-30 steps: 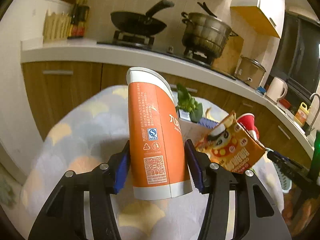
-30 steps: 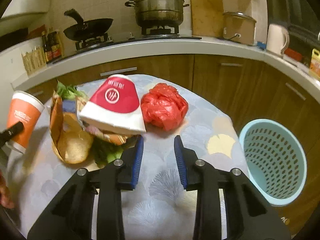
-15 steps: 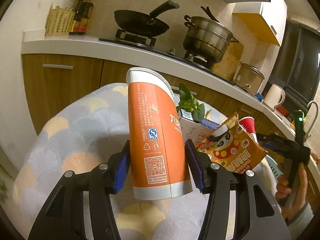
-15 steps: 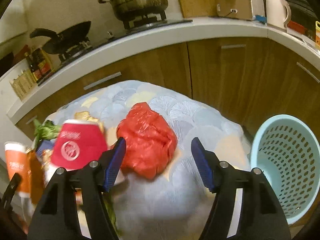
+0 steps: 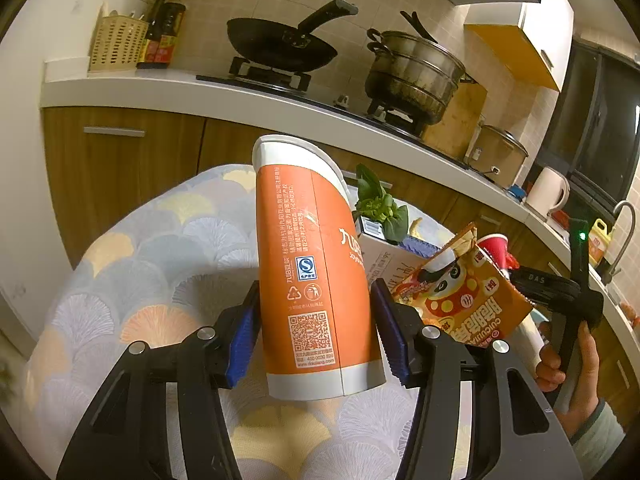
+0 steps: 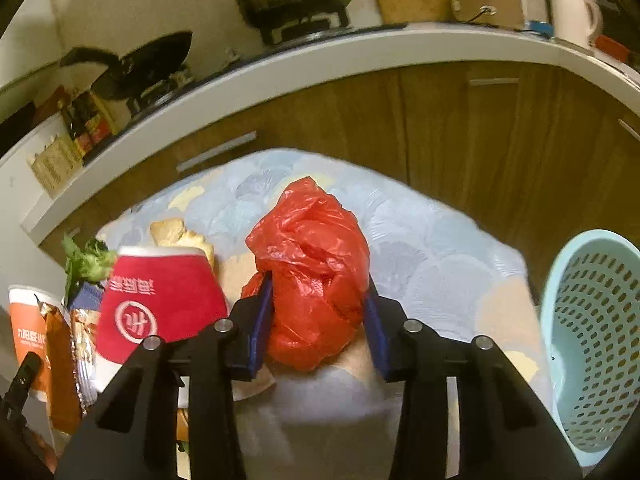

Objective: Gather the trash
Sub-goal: 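Grasp the red plastic bag with the right tool while the left tool holds the cup, then carry the cup and red bag over the blue basket and release both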

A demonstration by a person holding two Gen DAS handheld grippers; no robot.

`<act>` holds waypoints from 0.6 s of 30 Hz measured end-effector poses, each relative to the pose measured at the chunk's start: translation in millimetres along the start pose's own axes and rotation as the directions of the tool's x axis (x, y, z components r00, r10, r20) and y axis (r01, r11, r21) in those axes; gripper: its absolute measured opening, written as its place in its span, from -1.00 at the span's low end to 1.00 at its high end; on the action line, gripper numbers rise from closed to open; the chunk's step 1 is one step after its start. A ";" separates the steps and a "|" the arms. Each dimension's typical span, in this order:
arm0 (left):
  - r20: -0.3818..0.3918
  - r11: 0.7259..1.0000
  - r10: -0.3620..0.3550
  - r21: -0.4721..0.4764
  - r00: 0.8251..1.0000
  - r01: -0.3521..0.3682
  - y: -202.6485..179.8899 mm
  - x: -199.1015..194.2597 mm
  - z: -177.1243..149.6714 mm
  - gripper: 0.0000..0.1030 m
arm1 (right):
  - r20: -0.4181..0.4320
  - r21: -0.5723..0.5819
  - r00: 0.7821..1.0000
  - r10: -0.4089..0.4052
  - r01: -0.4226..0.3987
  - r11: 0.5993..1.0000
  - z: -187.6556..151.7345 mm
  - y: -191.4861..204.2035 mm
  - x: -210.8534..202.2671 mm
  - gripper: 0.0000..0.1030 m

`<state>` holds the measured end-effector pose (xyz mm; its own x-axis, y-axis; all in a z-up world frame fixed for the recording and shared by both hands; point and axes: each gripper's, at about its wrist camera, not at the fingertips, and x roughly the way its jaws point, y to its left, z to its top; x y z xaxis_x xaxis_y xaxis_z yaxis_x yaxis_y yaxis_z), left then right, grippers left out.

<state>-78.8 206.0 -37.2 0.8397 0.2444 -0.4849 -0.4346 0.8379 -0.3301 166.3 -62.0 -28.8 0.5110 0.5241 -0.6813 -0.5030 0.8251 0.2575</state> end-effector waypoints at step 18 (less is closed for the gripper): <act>0.073 0.985 -0.144 0.110 0.987 0.135 -73.6 -40.2 13.1 0.00 | 0.176 -0.005 0.980 -0.090 0.092 0.996 -12.1 -35.3 -95.9 -0.28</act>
<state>-76.3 140.9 17.2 0.9150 0.1563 -0.3720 -0.2786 0.9117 -0.3020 126.6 -144.0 19.2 0.6691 0.4768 -0.5701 -0.4571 0.8688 0.1901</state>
